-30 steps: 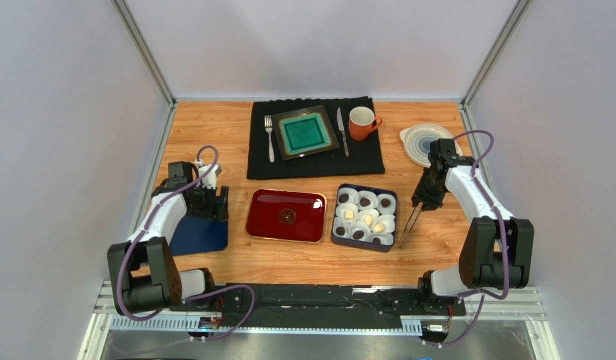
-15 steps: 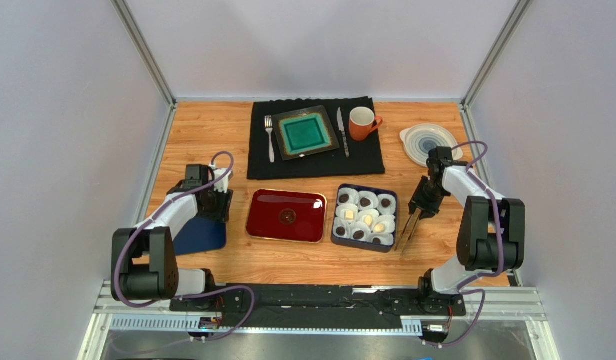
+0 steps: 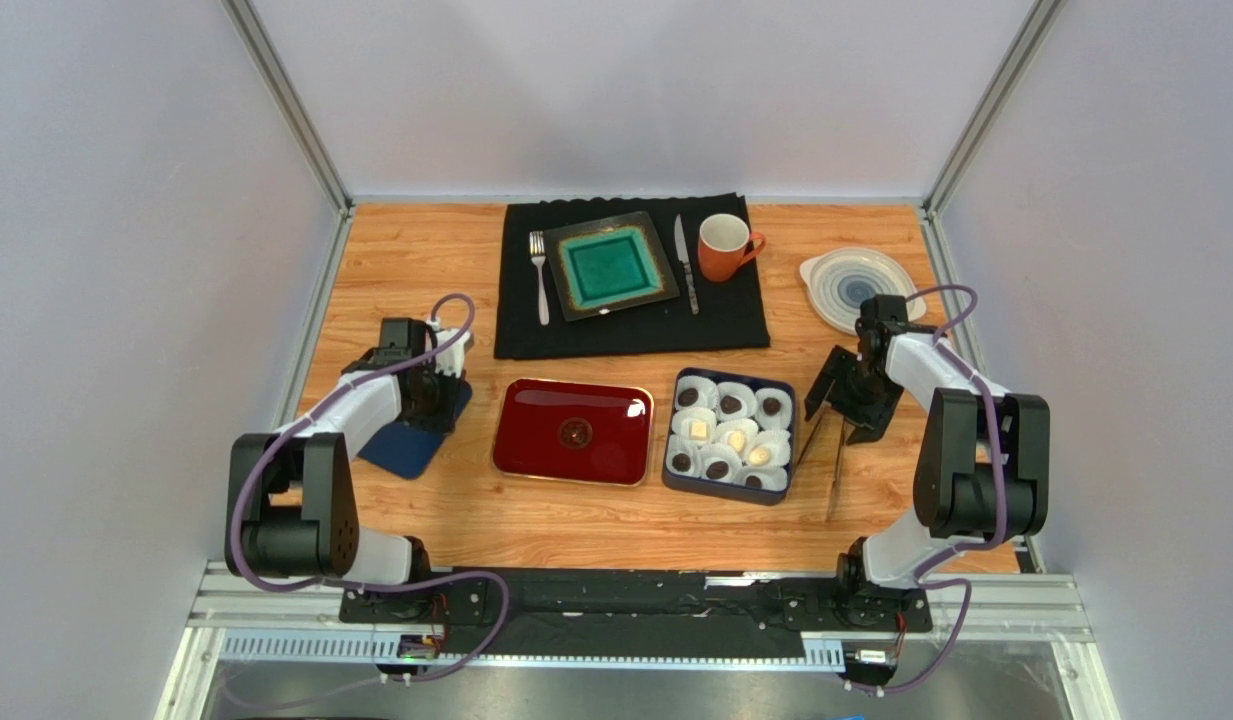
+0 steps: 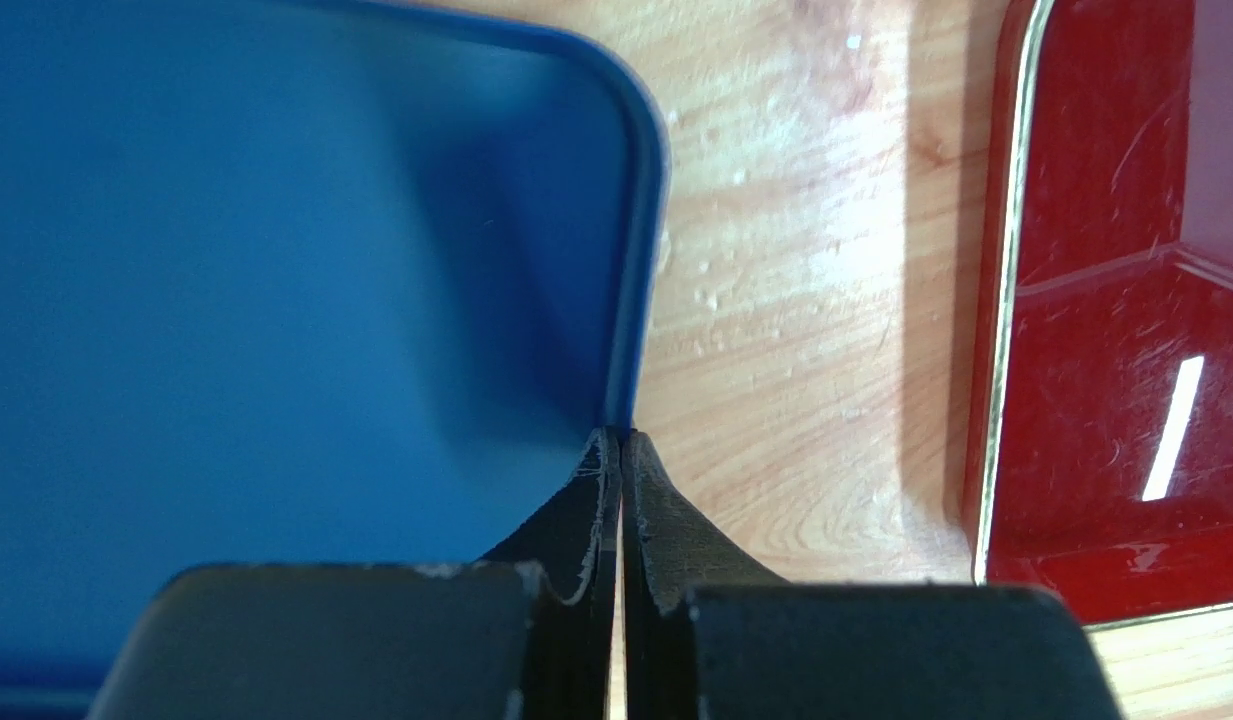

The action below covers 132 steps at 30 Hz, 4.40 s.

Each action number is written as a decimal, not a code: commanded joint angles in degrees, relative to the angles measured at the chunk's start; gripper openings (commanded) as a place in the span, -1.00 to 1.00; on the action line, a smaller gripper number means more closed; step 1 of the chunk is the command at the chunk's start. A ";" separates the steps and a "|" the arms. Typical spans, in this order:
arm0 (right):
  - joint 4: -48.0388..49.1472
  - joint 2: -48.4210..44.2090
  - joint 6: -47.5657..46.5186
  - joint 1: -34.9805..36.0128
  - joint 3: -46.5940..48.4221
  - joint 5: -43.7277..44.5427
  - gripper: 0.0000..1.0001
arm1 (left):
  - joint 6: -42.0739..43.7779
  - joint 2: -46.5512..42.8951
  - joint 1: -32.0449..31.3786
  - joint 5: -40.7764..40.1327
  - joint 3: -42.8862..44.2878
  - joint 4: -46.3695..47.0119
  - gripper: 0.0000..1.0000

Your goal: Pack the chocolate

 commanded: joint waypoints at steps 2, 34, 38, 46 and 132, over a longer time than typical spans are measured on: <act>0.09 -6.77 0.95 -0.26 0.60 0.36 0.55 | 1.51 0.86 -0.18 0.48 1.93 -3.27 -1.00; 56.09 -40.80 16.85 22.58 -8.71 -35.30 0.99 | -91.30 -31.49 -0.10 72.65 15.95 73.86 -1.00; 73.70 -35.54 25.81 26.89 -11.96 -38.21 0.99 | -103.22 -29.30 -1.94 61.95 20.47 88.50 -1.00; 110.05 -25.87 41.98 30.76 -14.08 -38.65 1.00 | -112.64 -26.04 -1.94 52.87 32.59 90.51 -1.00; 130.87 10.44 70.83 48.08 34.70 -28.37 0.60 | -107.91 -24.02 -1.77 52.25 31.12 89.45 -1.00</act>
